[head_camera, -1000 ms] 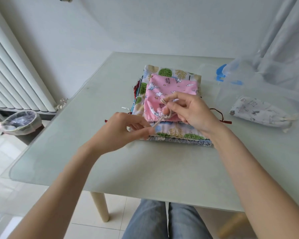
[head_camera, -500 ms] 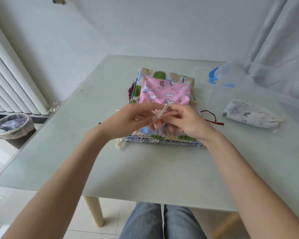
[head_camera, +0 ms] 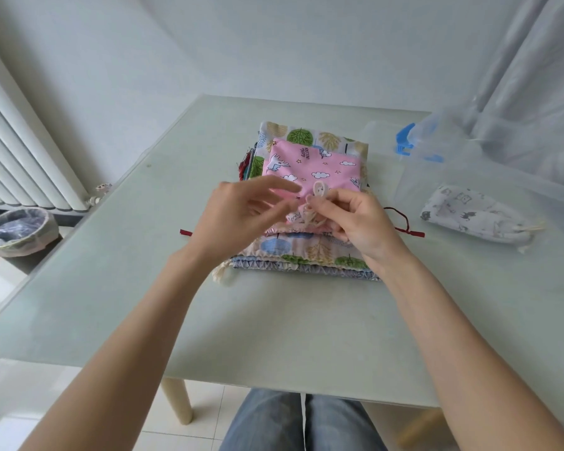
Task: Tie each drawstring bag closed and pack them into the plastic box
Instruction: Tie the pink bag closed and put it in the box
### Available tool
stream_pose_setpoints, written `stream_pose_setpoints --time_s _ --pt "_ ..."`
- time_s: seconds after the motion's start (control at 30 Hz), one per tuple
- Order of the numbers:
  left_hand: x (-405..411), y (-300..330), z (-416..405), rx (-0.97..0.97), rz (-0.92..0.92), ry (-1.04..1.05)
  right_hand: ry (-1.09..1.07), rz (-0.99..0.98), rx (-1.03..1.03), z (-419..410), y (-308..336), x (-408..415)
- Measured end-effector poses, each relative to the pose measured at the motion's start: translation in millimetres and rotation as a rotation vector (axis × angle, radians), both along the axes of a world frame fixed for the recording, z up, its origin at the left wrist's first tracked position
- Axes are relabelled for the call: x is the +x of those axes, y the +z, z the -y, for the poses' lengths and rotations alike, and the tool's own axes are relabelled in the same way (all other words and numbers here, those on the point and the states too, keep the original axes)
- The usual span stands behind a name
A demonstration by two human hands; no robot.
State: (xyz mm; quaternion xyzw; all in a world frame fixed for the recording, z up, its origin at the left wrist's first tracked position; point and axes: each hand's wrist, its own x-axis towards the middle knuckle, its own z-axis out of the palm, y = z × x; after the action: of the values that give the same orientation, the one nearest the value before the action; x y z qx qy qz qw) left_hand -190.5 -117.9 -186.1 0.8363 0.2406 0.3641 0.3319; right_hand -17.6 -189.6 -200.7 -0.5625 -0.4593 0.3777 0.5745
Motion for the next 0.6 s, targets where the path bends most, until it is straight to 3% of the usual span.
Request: stream_pose_setpoints --time_s 0.1,0.37,0.53,0.6 --pt "1.8 -0.2 -2.1 -0.026 0.115 0.078 -0.008 -0.033 -0.031 1.3 -0.4 5.7" --pt "19.9 -2.9 -7.3 0.15 -0.002 -0.011 -0.004 0.004 -0.017 1.4 -1.5 2.1" --pt "19.6 -5.8 -8.6 -0.325 0.172 -0.111 0.019 0.024 0.01 0.3 -2.2 2.2" --pt "21.0 -6.1 -8.0 -0.341 0.163 -0.105 0.016 0.027 0.018 -1.2 -3.1 3.2"
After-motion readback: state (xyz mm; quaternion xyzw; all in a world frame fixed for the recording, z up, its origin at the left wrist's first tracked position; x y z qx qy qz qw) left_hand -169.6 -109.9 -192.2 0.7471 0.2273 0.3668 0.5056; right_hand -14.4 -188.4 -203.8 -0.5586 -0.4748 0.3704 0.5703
